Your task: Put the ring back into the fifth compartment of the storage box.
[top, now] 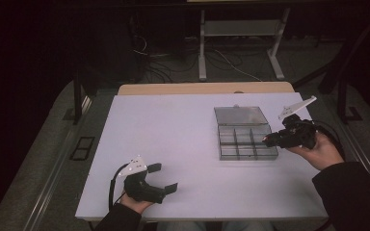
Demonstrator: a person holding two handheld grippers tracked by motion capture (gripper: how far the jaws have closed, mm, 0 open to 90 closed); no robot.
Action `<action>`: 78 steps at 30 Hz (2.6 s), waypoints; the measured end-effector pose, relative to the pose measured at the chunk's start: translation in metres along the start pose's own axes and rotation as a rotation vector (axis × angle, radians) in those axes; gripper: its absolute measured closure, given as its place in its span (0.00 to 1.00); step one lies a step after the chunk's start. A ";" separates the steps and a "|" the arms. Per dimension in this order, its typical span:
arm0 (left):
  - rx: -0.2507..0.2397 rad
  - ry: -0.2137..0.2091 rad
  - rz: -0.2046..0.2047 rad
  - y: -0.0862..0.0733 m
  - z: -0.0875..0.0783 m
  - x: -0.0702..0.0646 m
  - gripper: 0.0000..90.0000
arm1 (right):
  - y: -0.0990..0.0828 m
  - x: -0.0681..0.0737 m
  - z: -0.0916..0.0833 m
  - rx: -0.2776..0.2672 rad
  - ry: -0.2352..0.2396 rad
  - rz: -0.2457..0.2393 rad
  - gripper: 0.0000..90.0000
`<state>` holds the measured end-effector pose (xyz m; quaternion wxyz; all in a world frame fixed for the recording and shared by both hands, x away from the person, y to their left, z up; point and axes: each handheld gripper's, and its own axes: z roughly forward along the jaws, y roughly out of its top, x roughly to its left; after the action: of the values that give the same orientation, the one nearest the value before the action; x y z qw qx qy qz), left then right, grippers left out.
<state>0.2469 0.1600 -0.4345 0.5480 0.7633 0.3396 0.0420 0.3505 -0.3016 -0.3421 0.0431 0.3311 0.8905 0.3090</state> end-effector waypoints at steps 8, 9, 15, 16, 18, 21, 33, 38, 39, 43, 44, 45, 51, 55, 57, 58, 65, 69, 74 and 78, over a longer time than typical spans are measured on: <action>0.000 -0.002 0.005 0.000 0.000 0.000 0.00 | 0.011 -0.003 0.010 0.009 -0.003 -0.003 0.78; -0.001 -0.003 0.004 0.000 0.000 0.000 0.00 | 0.011 -0.003 0.010 0.009 -0.003 -0.003 0.78; -0.001 -0.003 0.005 0.000 0.000 0.000 0.00 | 0.016 -0.007 0.017 0.006 -0.001 0.010 0.78; -0.001 -0.003 0.006 0.000 0.000 0.000 0.00 | 0.017 -0.007 0.019 0.005 -0.002 0.010 0.78; -0.001 -0.004 0.006 0.000 0.000 0.000 0.00 | 0.018 -0.009 0.020 0.005 -0.002 0.015 0.78; -0.001 -0.005 0.005 0.000 0.000 0.000 0.00 | 0.020 -0.011 0.022 0.003 -0.005 0.022 0.78; -0.001 -0.007 0.008 0.000 0.000 0.000 0.00 | 0.025 -0.020 0.033 -0.008 -0.020 0.049 0.78; -0.003 -0.009 0.007 0.001 0.000 0.000 0.00 | 0.026 -0.023 0.041 -0.014 -0.028 0.055 0.77; -0.004 -0.009 0.006 0.001 0.000 0.000 0.00 | 0.026 -0.023 0.042 -0.013 -0.029 0.056 0.77; -0.003 -0.009 0.006 0.001 0.000 0.000 0.00 | 0.026 -0.025 0.049 -0.018 -0.033 0.065 0.77; -0.003 -0.009 0.007 0.001 0.000 0.000 0.00 | 0.026 -0.026 0.050 -0.018 -0.031 0.067 0.77; -0.003 -0.010 0.006 0.001 0.000 0.000 0.00 | 0.025 -0.026 0.052 -0.020 -0.031 0.069 0.77; -0.003 -0.011 0.006 0.001 0.000 0.000 0.00 | 0.023 -0.031 0.060 -0.026 -0.034 0.084 0.77; -0.003 -0.012 0.008 0.001 0.000 0.000 0.00 | 0.022 -0.033 0.065 -0.031 -0.037 0.090 0.77; -0.003 -0.012 0.008 0.001 0.000 0.000 0.00 | 0.021 -0.033 0.067 -0.029 -0.036 0.097 0.77; -0.005 -0.012 0.006 0.001 0.001 -0.001 0.00 | 0.020 -0.033 0.068 -0.030 -0.035 0.097 0.77; -0.003 -0.012 0.008 0.001 0.001 -0.001 0.00 | 0.017 -0.038 0.076 -0.035 -0.035 0.107 0.77; -0.002 -0.012 0.008 0.001 0.001 -0.001 0.00 | 0.016 -0.041 0.082 -0.040 -0.030 0.116 0.77; -0.002 -0.014 0.010 0.001 0.001 -0.001 0.00 | 0.017 -0.042 0.088 -0.040 -0.024 0.122 0.77; 0.001 -0.015 0.013 0.001 0.001 -0.001 0.00 | 0.019 -0.043 0.095 -0.031 -0.025 0.118 0.77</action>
<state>0.2474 0.1582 -0.4337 0.5499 0.7659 0.3308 0.0398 0.4208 -0.2674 -0.4133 0.0410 0.3861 0.8641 0.3204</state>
